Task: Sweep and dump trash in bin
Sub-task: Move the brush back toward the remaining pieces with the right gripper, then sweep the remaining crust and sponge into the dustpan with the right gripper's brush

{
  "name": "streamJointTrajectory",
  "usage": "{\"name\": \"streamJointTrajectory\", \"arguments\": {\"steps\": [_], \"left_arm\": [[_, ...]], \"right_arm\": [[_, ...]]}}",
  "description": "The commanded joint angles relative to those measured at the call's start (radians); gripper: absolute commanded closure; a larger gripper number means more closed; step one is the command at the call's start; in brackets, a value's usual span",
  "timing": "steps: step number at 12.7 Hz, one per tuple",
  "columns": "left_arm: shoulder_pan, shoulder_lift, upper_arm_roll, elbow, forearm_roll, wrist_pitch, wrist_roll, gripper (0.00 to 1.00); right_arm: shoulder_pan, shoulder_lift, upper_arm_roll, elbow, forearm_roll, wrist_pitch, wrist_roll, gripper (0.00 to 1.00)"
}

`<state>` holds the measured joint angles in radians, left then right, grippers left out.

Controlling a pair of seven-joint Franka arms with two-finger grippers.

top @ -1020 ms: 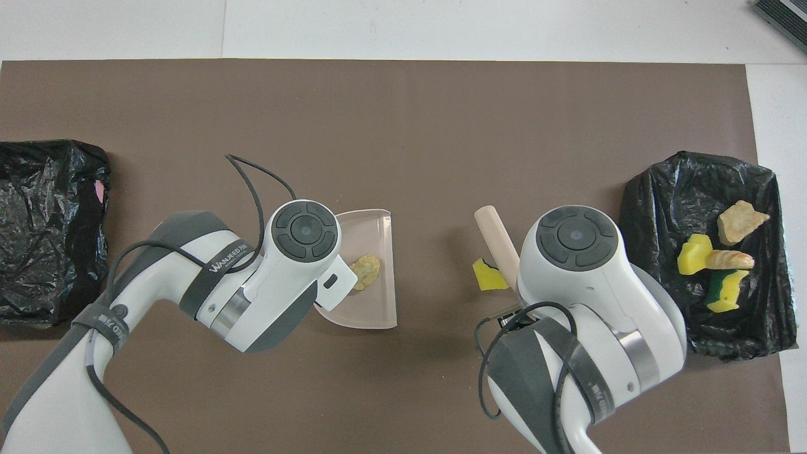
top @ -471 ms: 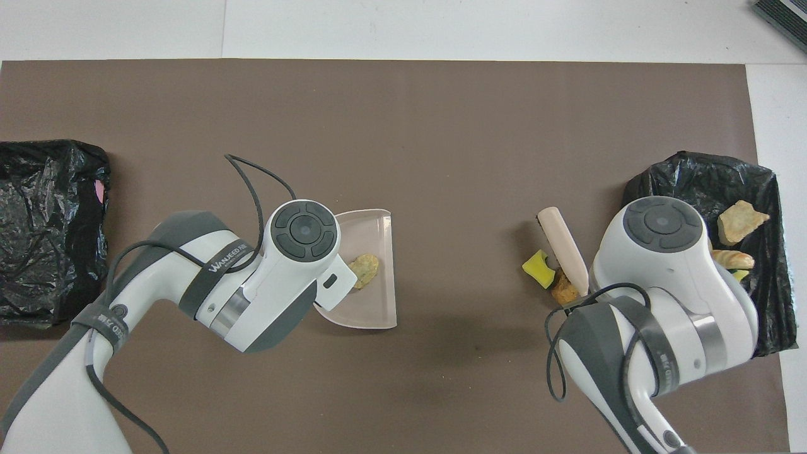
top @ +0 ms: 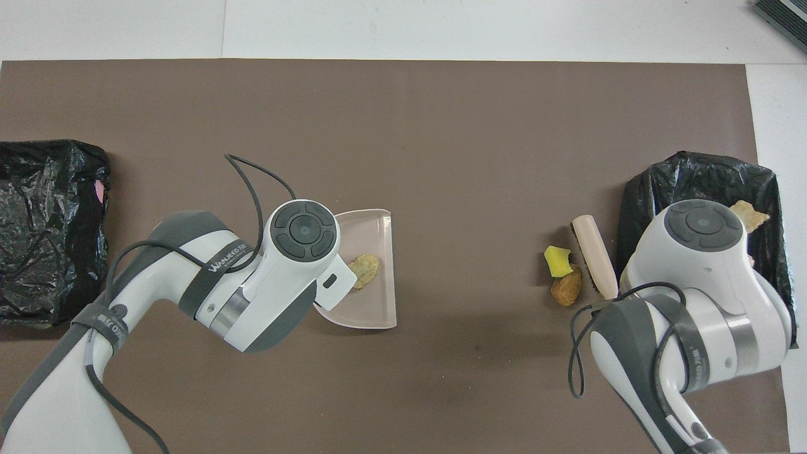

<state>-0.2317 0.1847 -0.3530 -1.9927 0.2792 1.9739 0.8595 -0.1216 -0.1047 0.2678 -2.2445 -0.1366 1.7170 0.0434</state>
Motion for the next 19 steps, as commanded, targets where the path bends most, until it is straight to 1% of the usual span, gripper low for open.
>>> {"name": "streamJointTrajectory", "arguments": {"steps": [1, 5, 8, 12, 15, 18, 19], "left_arm": [[0.014, -0.036, -0.003, -0.044, -0.012, 0.022, 0.023, 1.0], [0.015, -0.036, -0.003, -0.044, -0.012, 0.028, 0.023, 1.0], [0.014, -0.036, -0.003, -0.047, -0.015, 0.026, 0.023, 1.0], [0.012, -0.045, -0.003, -0.061, -0.015, 0.026, 0.021, 1.0], [0.009, -0.05, -0.003, -0.073, -0.015, 0.026, 0.021, 1.0], [0.009, -0.053, -0.003, -0.077, -0.015, 0.026, 0.023, 1.0], [0.009, -0.053, -0.003, -0.077, -0.015, 0.029, 0.023, 1.0]], "right_arm": [[-0.026, -0.029, 0.014, -0.04, 0.02, 0.024, 0.003, 1.0], [-0.016, -0.021, 0.016, -0.063, 0.11, 0.024, -0.017, 1.0], [-0.007, -0.016, 0.016, -0.078, 0.202, 0.029, -0.045, 1.0], [0.063, -0.016, 0.018, -0.078, 0.258, 0.059, -0.045, 1.0], [0.063, 0.014, 0.014, -0.029, 0.238, 0.046, 0.001, 1.0], [0.057, 0.005, 0.013, 0.035, 0.163, -0.015, 0.058, 1.0], [0.057, -0.012, 0.011, 0.037, 0.141, -0.045, 0.065, 1.0]]}}
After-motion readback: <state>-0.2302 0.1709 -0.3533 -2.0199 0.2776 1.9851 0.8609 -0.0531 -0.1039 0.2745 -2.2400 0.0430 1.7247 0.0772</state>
